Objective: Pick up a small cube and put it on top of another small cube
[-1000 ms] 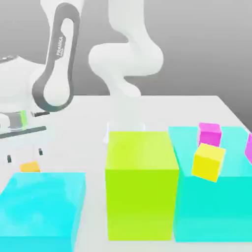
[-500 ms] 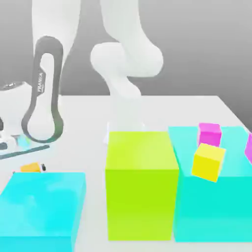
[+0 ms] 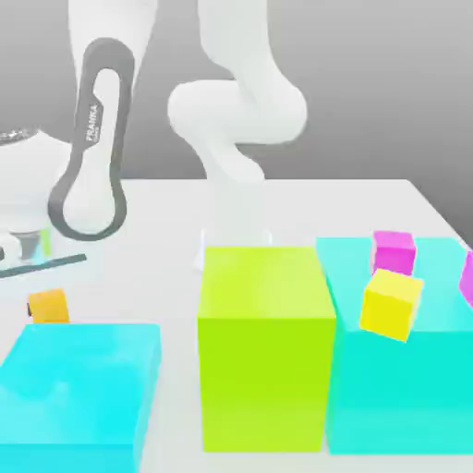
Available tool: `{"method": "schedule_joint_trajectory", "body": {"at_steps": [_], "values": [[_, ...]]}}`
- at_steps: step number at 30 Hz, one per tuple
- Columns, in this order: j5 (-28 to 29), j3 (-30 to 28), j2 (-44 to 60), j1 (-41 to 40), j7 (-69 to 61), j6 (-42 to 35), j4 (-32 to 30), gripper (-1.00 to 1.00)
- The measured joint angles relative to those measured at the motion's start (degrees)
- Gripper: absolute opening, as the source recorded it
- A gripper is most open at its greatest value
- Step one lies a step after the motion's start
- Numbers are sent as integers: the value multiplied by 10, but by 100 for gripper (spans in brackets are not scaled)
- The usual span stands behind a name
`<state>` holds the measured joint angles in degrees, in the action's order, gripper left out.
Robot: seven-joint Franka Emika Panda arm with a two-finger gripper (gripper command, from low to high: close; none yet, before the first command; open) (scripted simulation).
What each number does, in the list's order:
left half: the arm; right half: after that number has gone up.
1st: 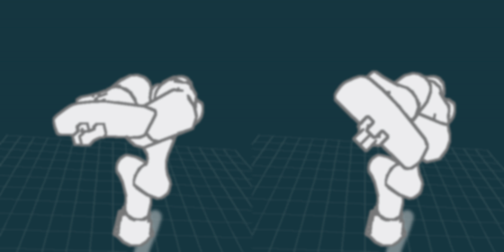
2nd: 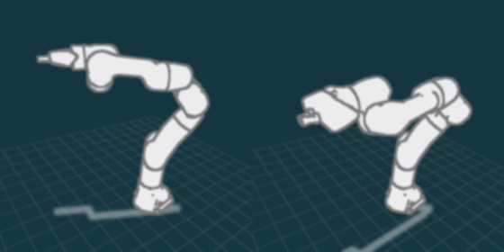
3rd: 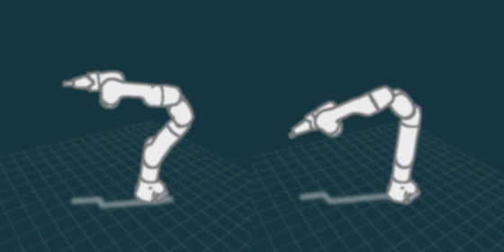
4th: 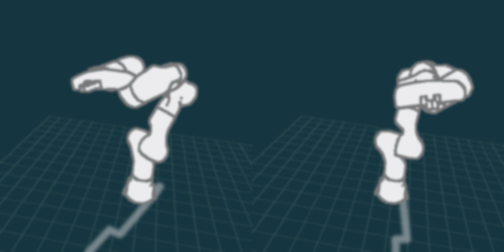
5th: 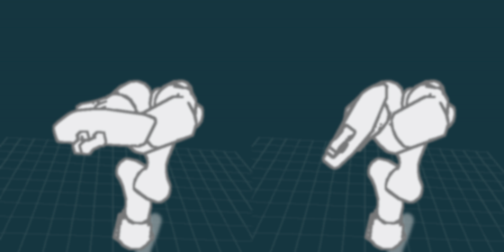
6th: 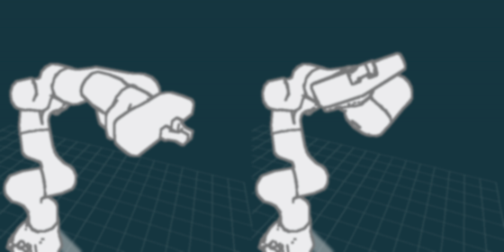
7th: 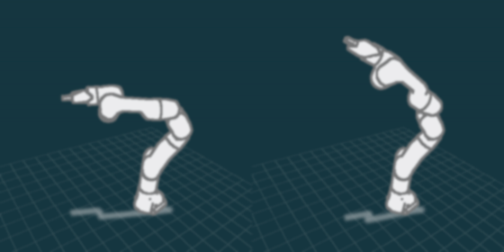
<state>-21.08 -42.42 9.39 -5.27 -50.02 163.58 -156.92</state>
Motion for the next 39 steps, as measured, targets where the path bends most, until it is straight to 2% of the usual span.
{"method": "schedule_joint_trajectory", "body": {"at_steps": [5,19,24,31,33,35,36,39], "values": [[115,-49,-47,38,91,-33,-6,-100],[307,84,-80,347,211,-330,237,-100],[311,156,-107,381,185,-393,276,-100],[261,254,-157,566,36,-475,334,-100],[240,259,-161,583,-8,-468,332,-100],[230,258,-147,586,-22,-429,309,-100],[227,258,-139,585,-26,-406,295,100],[227,258,-139,585,-26,-406,295,100]]}}
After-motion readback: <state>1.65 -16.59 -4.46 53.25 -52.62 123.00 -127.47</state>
